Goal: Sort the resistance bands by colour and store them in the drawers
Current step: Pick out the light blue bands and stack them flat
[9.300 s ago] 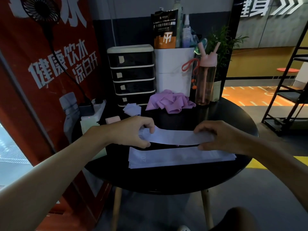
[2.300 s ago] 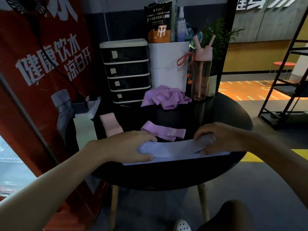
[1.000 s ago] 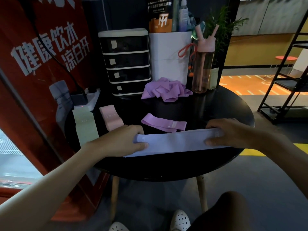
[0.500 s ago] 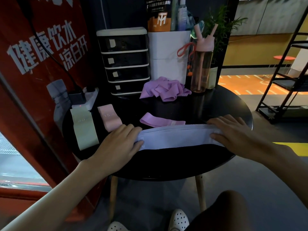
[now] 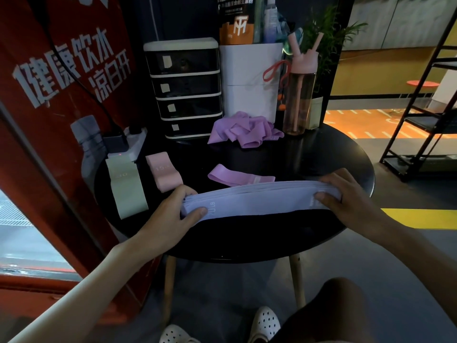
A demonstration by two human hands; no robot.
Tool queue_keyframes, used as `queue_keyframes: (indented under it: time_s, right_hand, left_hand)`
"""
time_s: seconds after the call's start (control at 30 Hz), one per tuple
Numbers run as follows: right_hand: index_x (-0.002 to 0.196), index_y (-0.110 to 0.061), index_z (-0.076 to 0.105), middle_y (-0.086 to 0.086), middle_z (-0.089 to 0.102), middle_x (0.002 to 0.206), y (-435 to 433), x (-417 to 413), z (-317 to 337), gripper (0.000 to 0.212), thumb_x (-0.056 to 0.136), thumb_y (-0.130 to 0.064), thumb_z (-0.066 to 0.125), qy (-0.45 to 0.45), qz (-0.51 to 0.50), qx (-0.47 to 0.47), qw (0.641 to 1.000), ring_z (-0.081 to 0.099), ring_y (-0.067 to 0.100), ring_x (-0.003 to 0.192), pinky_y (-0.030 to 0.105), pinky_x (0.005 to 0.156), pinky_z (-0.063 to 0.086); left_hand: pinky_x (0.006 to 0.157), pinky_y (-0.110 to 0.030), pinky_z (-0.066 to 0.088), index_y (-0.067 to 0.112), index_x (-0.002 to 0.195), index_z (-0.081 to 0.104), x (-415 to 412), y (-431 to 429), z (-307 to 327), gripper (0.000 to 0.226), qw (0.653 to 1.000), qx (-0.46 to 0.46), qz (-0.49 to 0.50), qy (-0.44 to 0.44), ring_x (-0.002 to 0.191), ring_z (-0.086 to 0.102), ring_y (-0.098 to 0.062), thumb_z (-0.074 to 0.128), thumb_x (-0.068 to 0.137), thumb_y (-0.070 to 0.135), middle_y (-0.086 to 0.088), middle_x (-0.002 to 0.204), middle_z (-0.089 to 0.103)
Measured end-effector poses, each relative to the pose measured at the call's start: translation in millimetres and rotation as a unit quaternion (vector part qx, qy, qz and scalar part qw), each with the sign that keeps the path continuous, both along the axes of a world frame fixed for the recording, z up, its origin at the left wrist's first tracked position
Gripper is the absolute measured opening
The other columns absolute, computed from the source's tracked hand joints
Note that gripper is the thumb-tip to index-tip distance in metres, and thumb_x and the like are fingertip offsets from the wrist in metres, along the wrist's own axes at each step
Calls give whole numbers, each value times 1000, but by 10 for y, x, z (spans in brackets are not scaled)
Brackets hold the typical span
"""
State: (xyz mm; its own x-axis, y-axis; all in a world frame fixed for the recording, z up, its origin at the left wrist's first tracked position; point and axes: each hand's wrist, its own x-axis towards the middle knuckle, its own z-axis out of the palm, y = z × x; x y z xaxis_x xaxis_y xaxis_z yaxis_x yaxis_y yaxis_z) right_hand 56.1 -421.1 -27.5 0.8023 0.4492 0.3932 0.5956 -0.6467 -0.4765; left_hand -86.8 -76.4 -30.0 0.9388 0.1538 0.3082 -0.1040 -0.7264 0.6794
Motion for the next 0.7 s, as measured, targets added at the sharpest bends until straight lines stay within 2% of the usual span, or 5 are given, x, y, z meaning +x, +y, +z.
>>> queue_keyframes:
  time_s: [0.1, 0.3, 0.4, 0.57, 0.7]
  right_hand:
    - [112, -9, 57, 0, 42, 107, 16, -43, -35, 23, 92, -16, 63, -6, -19, 23, 1000, 47, 17, 94, 10, 72, 33]
    - [126, -9, 51, -1, 37, 116, -39, -24, -61, 37, 92, -19, 62, 9, -23, 11, 1000, 46, 17, 102, 7, 73, 34]
    - [127, -11, 49, -1, 44, 117, -46, -55, -57, 40, 92, -21, 63, 23, -13, 34, 999, 50, 16, 104, 8, 74, 37]
    - [130, -17, 46, -2, 53, 114, -22, -111, -58, 45, 89, -22, 66, 75, -14, 103, 992, 54, 11, 99, 10, 73, 43]
    - [116, -20, 42, -6, 54, 102, -5, -121, -38, 30, 93, -24, 61, 109, -8, 125, 986, 56, 3, 90, 14, 64, 47]
  left_hand:
    - [68, -9, 41, 21, 103, 50, -7, -33, -15, 19, 999, -23, 21, -20, 82, 54, 7, 67, 94, 21, 8, 95, 58]
    - [73, -4, 40, 25, 119, 40, -6, -19, -8, 30, 999, -17, -4, 30, 92, 51, 16, 60, 98, 23, 14, 109, 52]
    - [74, -3, 41, 23, 122, 39, -16, -43, 10, 35, 999, -33, -6, 40, 90, 50, 20, 62, 97, 16, 14, 110, 50]
    - [79, -4, 39, 26, 124, 40, 14, -46, 5, 51, 997, -70, 18, 14, 96, 52, 17, 72, 89, 9, 14, 116, 51]
    - [88, -11, 38, 25, 139, 32, 31, -135, -9, 58, 996, -64, 6, 62, 107, 51, 2, 68, 93, 21, 15, 120, 47]
